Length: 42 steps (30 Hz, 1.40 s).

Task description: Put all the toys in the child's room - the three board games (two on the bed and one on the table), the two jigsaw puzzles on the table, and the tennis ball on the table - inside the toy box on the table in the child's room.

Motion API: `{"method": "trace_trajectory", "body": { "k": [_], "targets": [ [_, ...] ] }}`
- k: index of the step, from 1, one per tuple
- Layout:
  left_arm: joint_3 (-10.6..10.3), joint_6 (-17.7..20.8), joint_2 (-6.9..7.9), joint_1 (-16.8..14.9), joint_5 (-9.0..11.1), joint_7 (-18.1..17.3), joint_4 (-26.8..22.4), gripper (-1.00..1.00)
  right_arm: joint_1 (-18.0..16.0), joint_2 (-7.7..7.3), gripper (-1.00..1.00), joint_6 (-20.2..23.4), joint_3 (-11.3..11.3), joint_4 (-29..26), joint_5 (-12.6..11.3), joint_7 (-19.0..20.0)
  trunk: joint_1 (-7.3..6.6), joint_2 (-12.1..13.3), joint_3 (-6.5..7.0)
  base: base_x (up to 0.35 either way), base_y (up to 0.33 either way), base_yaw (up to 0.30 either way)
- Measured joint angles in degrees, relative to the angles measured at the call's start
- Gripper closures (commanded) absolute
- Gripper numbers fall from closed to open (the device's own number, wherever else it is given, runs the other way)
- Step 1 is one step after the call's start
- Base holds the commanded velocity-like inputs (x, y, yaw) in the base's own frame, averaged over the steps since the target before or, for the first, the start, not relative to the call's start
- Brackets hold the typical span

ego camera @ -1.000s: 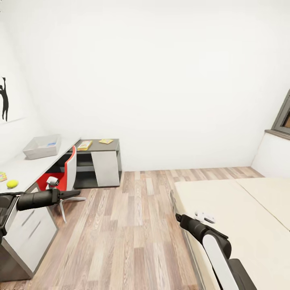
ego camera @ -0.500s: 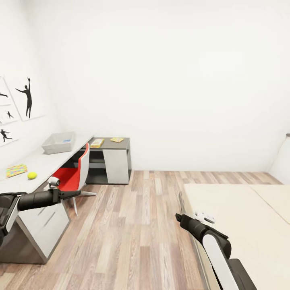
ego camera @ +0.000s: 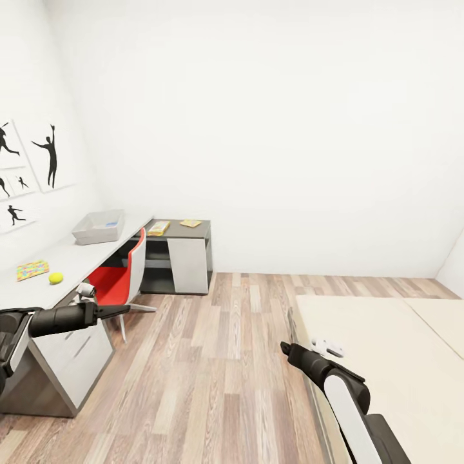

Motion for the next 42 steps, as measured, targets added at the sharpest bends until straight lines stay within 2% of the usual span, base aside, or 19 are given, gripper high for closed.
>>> {"method": "trace_trajectory", "body": {
  "k": [10, 18, 42],
  "targets": [
    [0.04, 0.00, -0.01, -0.01, -0.01, -0.11, 0.00, -1.00, 0.00, -0.01, -1.00, 0.00, 0.00, -0.01, -0.04, 0.00, 0.00, 0.01, 0.02, 0.000, -0.180, -0.027],
    [0.04, 0.00, -0.01, -0.01, -0.02, -0.32, 0.00, -1.00, 0.00, 0.01, -1.00, -0.01, 0.00, 0.00, -0.04, 0.00, 0.01, 0.00, 0.18, -0.040, -0.022, -0.110],
    [0.07, 0.00, 0.00, 0.04, 0.00, -0.20, 0.00, -1.00, 0.00, 0.02, -1.00, 0.00, 0.00, -0.02, -0.05, 0.00, 0.00, 0.01, 0.20, -0.018, -0.028, -0.004]
  ]
}}
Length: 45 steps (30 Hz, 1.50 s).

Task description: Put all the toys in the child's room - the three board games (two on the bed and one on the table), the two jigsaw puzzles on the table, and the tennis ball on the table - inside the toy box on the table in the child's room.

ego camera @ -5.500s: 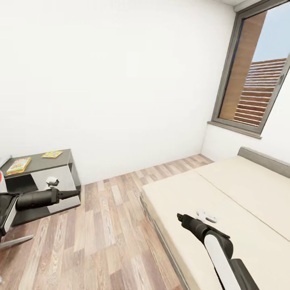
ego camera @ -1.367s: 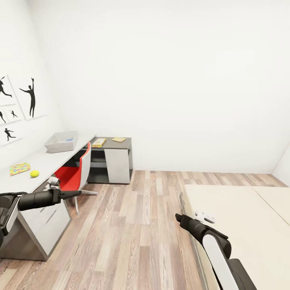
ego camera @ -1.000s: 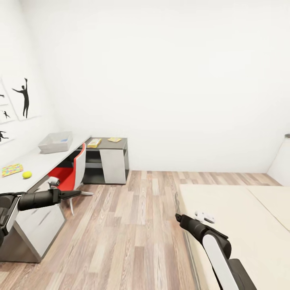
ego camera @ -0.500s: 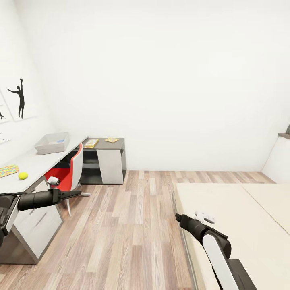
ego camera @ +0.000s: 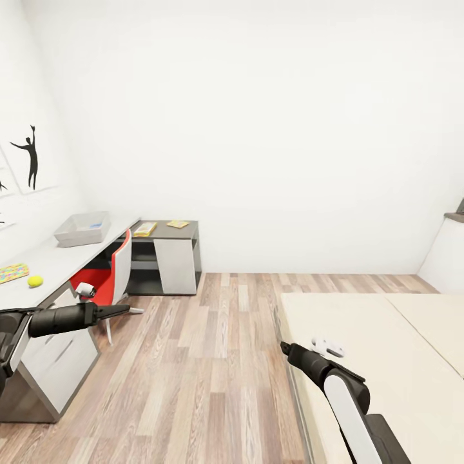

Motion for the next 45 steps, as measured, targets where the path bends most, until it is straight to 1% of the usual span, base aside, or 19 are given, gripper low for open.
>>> {"method": "trace_trajectory", "body": {
  "k": [11, 15, 17, 19, 23, 45],
  "targets": [
    [-0.07, 0.00, 0.00, 0.05, 0.02, 0.17, 0.01, -1.00, 0.00, 0.00, -1.00, 0.01, 0.04, -0.08, 0.01, 0.00, 0.00, 0.00, 0.00, 0.000, -0.250, 0.000],
    [-0.08, 0.00, 0.00, 0.05, 0.03, 0.23, 0.01, -1.00, 0.00, 0.01, -1.00, -0.02, 0.81, -0.08, 0.05, 0.00, 0.00, 0.00, 0.00, 0.000, -0.289, 0.000],
    [-0.06, 0.00, 0.00, 0.04, 0.03, 0.20, 0.01, -1.00, -0.03, 0.01, -1.00, -0.12, 1.63, -0.08, 0.11, 0.00, 0.00, 0.00, 0.00, 0.000, -0.294, 0.000],
    [-0.07, 0.00, 0.00, 0.04, 0.03, 0.18, 0.01, -1.00, -0.01, -0.04, -1.00, -1.07, 2.55, -0.07, 0.11, 0.00, 0.00, 0.00, 0.00, 0.000, -0.296, 0.000],
    [-0.07, 0.00, 0.00, 0.03, 0.03, 0.10, 0.01, -1.00, -0.02, -0.07, -1.00, -2.63, 3.42, -0.02, 0.04, 0.00, 0.00, 0.00, 0.00, 0.000, -0.297, 0.000],
    [-0.08, 0.00, 0.00, 0.04, 0.03, -0.18, 0.01, -1.00, -0.02, -0.08, -1.00, -3.32, 3.77, 0.01, 0.00, 0.00, 0.00, 0.00, 0.00, 0.000, -0.297, 0.000]
  ]
}}
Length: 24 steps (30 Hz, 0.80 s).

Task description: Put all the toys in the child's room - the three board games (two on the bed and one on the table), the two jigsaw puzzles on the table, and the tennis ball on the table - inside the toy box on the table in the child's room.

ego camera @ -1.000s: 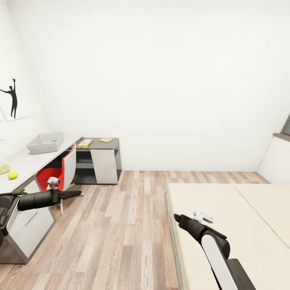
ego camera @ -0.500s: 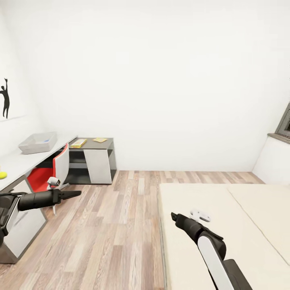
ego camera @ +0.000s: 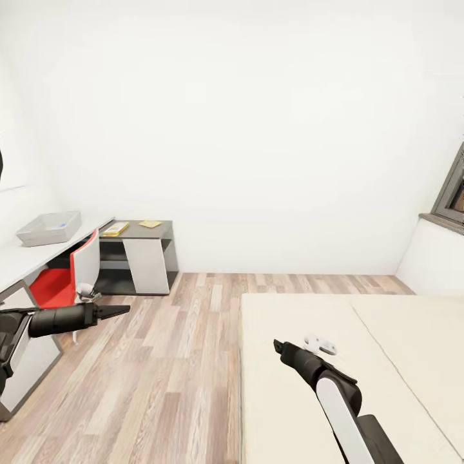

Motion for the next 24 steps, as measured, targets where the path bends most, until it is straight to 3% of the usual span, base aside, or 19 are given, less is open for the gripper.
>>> {"method": "trace_trajectory", "body": {
  "k": [14, 24],
  "targets": [
    [0.02, 0.00, 0.00, 0.00, 0.00, -0.04, 0.00, -1.00, -0.02, 0.00, -1.00, 0.00, 0.00, 0.00, 0.00, 0.00, 0.00, 0.00, 0.00, 0.000, -0.292, 0.000],
    [0.10, 0.00, 0.00, 0.01, -0.04, -0.16, -0.02, -1.00, -0.02, 0.00, -1.00, -0.02, 0.01, 0.01, -0.02, 0.00, 0.00, -0.01, 0.00, 0.000, -0.064, 0.000]
  ]
}}
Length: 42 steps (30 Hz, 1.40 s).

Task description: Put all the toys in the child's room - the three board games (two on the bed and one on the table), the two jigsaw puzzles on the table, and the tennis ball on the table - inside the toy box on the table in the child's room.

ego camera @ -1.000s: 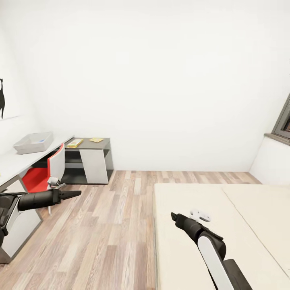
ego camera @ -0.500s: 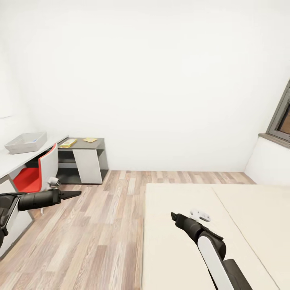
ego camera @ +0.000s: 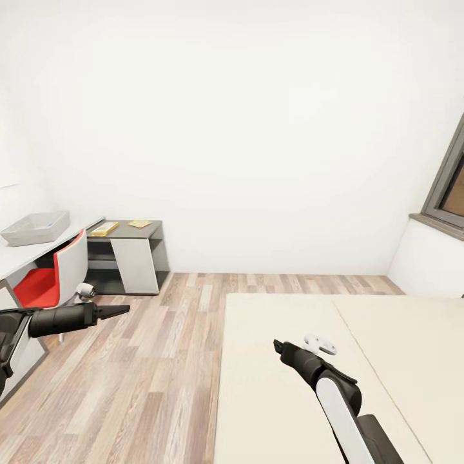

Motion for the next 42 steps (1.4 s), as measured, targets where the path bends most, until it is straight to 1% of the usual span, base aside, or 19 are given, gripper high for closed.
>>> {"method": "trace_trajectory", "body": {
  "k": [42],
  "targets": [
    [0.00, 0.00, 0.00, 0.00, 0.01, 0.06, 0.00, -1.00, -0.03, 0.00, -1.00, 0.00, -0.05, 0.00, -0.08, 0.01, 0.00, 0.00, 0.00, -0.012, -0.001, 0.000]
  ]
}}
